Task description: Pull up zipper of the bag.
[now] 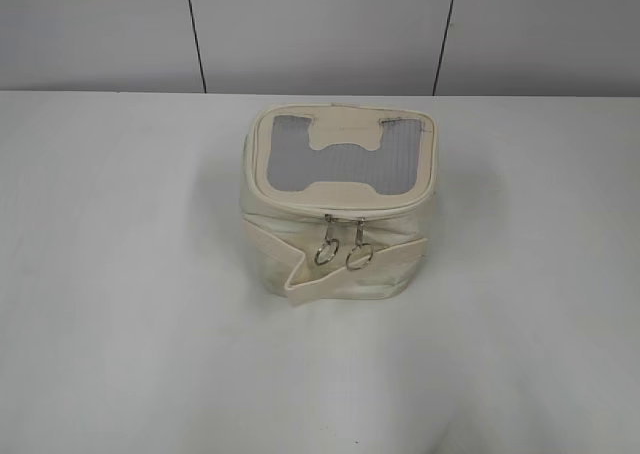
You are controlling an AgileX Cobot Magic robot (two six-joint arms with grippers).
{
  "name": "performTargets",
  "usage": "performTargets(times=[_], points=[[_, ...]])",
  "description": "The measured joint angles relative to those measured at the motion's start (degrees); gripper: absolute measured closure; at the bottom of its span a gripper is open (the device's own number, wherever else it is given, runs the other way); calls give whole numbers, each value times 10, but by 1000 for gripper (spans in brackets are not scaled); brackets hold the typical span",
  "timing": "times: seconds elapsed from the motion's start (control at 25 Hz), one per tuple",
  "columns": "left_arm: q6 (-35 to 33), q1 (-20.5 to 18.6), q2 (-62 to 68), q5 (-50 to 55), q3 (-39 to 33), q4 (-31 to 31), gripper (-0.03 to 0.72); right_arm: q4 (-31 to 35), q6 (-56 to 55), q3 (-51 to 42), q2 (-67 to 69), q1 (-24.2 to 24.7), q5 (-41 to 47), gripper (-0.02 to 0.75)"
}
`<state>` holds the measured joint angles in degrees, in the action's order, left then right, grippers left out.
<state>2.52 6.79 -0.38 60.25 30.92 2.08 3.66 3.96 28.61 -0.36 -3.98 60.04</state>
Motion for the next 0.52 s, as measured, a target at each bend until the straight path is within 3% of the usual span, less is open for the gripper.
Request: performTargets(times=[0.52], points=[[0,0,0,-1,0,0,409,0,0,0,0,0,0,269]])
